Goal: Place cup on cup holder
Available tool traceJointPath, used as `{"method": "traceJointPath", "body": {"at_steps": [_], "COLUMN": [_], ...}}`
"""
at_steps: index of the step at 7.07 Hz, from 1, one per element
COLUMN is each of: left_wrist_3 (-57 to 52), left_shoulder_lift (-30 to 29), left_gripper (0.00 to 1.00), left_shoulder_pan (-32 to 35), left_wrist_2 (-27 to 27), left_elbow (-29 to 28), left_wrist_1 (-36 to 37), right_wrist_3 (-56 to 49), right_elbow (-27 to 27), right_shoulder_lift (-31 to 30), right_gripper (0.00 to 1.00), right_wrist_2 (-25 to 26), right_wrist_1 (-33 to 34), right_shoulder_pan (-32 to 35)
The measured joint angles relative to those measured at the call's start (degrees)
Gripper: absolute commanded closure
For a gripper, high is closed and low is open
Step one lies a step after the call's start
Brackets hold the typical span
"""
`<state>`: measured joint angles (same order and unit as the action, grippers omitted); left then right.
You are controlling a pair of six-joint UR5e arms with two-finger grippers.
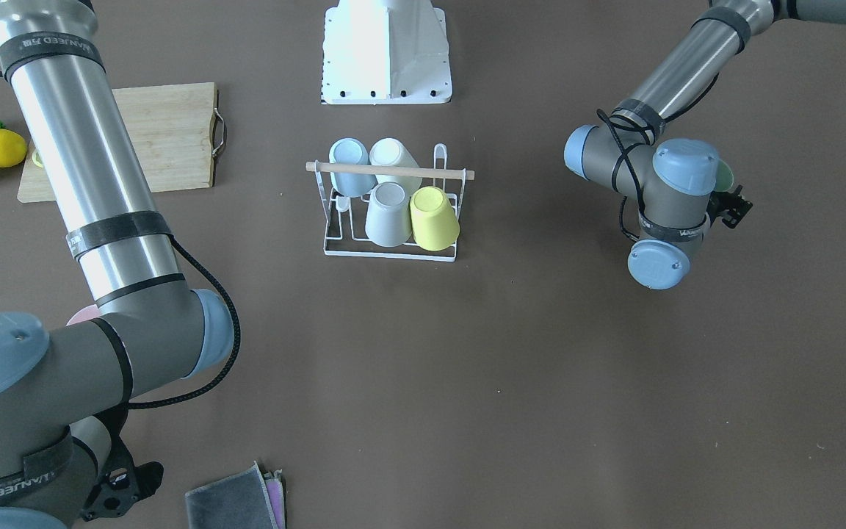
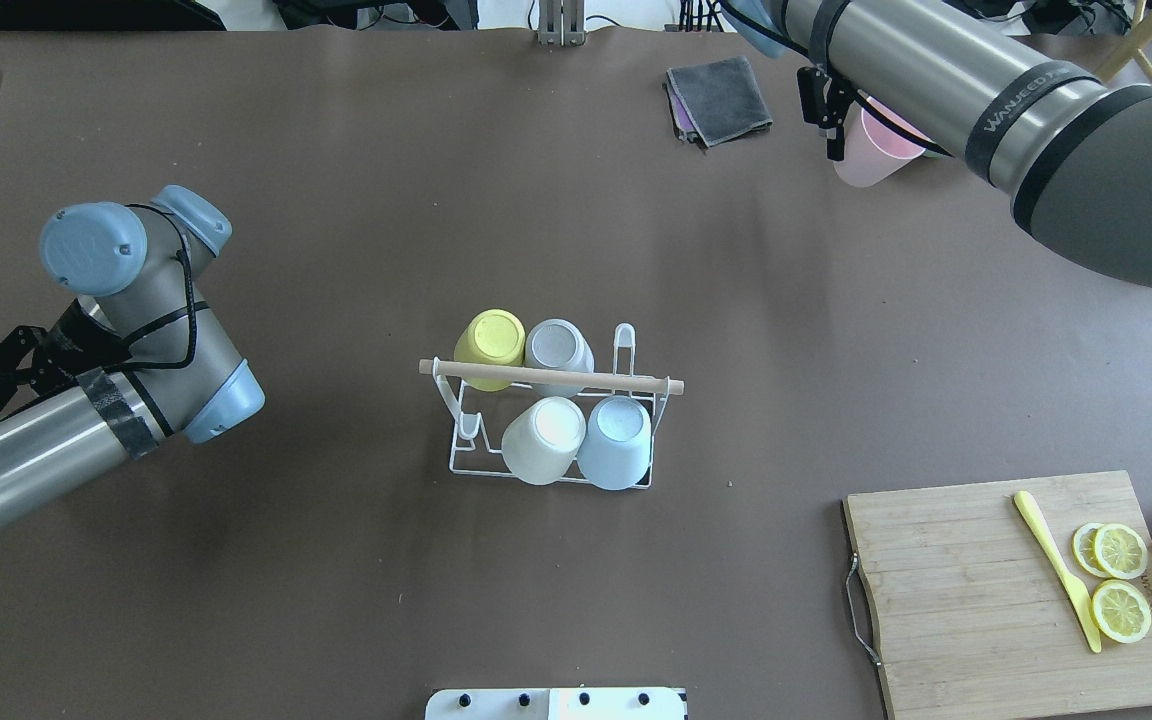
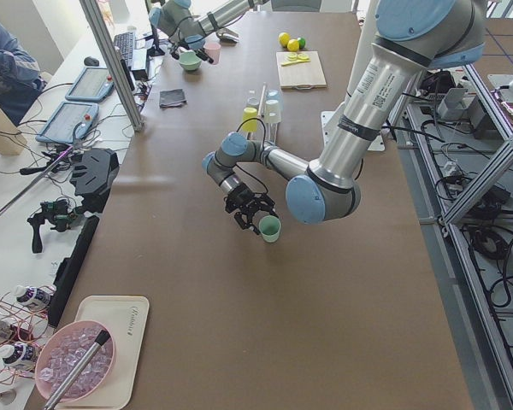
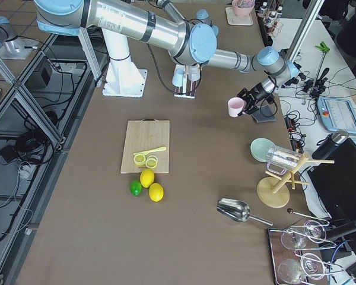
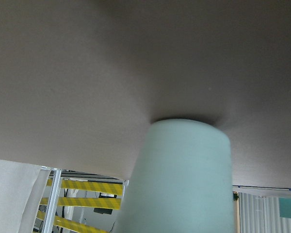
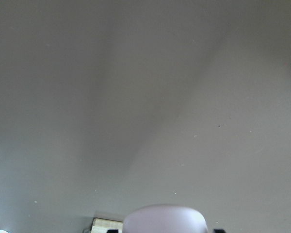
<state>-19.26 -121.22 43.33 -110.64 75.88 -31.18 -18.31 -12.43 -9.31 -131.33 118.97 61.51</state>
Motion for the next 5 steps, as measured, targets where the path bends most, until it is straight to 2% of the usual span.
{"method": "traceJointPath", "body": {"at_steps": [3, 5], "left_wrist_3": [-0.1, -0.7], "left_shoulder_lift": [0.1, 0.1], "left_gripper": [0.03, 0.03], "left_shoulder_pan": [-0.1, -0.1], "left_wrist_2": [-0.1, -0.1], "left_elbow": [0.0, 0.1], "left_wrist_1": [-0.3, -1.4], "right_wrist_3": [8.0, 14.1], "right_elbow": [-25.8, -39.7], "right_shoulder_lift": [-4.5, -9.5], "right_gripper": [1.00, 1.00], "right_wrist_2": [-0.4, -0.6], "right_wrist_1": [1.2, -2.9], "right_shoulder_pan": [1.6, 1.9]}}
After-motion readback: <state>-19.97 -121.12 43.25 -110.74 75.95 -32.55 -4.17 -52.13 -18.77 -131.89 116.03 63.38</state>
